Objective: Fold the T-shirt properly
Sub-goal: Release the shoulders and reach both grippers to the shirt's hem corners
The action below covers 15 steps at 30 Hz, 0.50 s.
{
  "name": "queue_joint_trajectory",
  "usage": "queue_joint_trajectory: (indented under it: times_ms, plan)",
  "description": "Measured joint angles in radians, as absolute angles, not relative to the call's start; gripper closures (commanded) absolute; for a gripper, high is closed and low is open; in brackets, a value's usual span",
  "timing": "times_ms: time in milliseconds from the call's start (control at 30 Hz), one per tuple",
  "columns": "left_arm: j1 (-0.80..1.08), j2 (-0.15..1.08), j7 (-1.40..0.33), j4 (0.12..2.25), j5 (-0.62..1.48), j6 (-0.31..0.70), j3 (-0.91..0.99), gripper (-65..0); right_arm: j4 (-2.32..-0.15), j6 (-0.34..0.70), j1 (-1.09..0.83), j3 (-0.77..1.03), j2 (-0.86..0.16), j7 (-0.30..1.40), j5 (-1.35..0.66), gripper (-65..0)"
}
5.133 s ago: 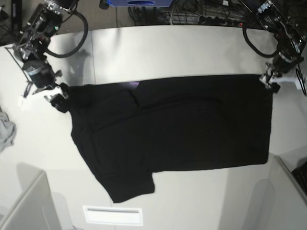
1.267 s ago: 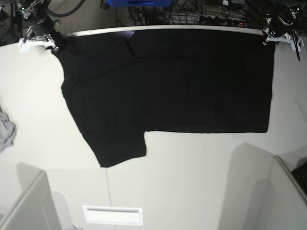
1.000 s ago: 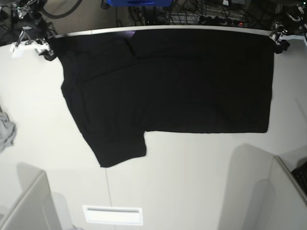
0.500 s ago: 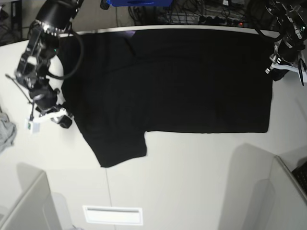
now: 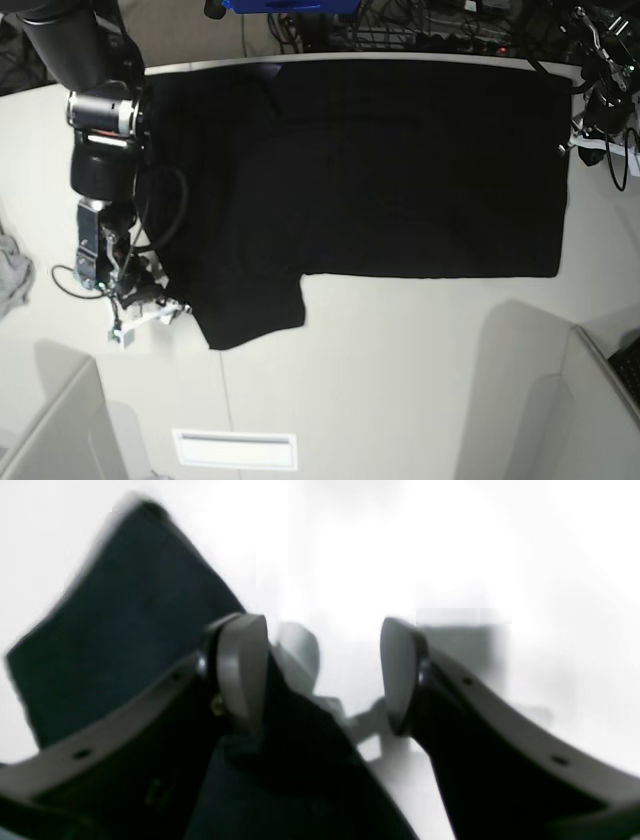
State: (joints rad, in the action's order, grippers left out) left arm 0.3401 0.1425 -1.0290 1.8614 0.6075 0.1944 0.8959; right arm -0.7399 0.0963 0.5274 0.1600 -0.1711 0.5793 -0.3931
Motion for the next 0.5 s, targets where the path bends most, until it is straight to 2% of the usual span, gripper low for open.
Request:
queue_joint_trajectory:
  times_ms: [67,200,400,500]
  plan:
    - [0.341,0.142,-1.029,1.861,0.609,0.194,0.896,0.0,-0.723,0.105,0.546,0.131,-0.171,0.602,-0.385,-33.5]
    - [0.336,0.142,-1.029,1.861,0.606,0.195,0.896,0.0,-0.723,0.208,0.539,0.104,-0.17,0.603,-0.385,-33.3]
    - [0.331,0.142,-1.029,1.861,0.607,0.195,0.894,0.0,-0.727,0.211,0.53,0.105,-0.17,0.603,-0.392,-33.0]
    - [0.316,0.145,-1.034,1.86,0.606,0.194,0.892,0.0,-0.727,0.215,0.527,0.105,-0.171,0.601,-0.391,-25.1]
